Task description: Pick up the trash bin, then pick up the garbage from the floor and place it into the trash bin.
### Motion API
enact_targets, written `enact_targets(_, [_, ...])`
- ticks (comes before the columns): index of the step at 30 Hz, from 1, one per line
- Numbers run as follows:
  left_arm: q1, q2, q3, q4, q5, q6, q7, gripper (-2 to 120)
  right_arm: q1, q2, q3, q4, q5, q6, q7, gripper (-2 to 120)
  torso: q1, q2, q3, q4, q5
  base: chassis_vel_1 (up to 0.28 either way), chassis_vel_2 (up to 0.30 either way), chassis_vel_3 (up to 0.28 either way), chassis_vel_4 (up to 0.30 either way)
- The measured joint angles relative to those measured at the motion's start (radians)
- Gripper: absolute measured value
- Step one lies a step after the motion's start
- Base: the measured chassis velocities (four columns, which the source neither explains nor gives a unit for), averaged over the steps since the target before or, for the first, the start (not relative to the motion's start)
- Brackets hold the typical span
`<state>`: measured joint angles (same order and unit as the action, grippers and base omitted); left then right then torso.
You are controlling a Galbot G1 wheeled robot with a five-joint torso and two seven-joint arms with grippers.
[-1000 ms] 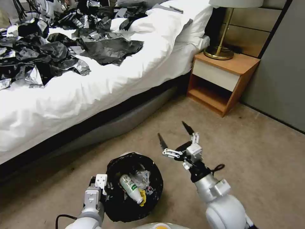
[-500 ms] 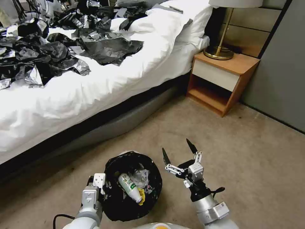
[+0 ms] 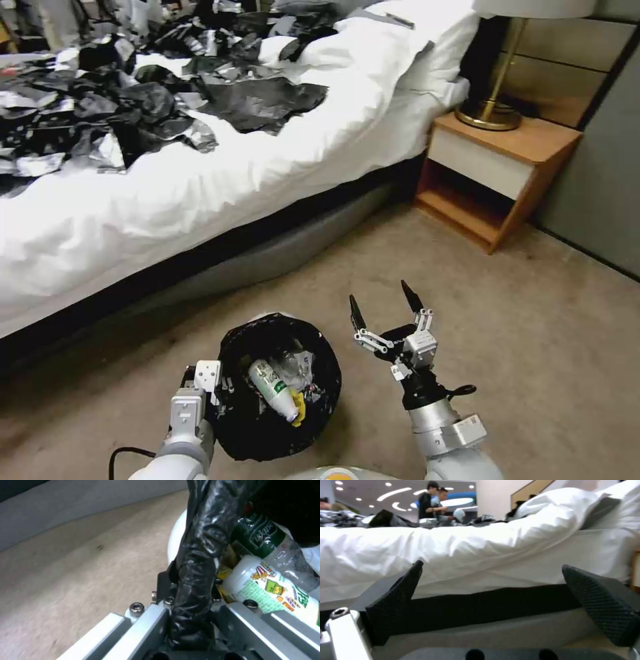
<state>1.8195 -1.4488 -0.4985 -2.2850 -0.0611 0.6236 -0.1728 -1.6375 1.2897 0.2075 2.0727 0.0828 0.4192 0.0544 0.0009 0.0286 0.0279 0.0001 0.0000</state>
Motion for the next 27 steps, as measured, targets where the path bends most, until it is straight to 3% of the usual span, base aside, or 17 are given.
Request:
enact_targets(13, [0.0,0.0,-0.007,-0.009,-0.013,0.007,-0.001,0,0.004,0.006,-0.004,0.024,0.004,-0.034,0.061,100,0.0,0.0,0.0,0.0,0.0,0.12,0.108,0.119,0.115])
enact_targets(27, [-0.003,0.0,-0.013,-0.012,-0.018,0.017,-0.004,0,0.015,0.007,-0.003,0.006,0.005,-0.027,0.046,100,0.0,0.0,0.0,-0.0001,0.0,0.125,0.126,0.127,0.135])
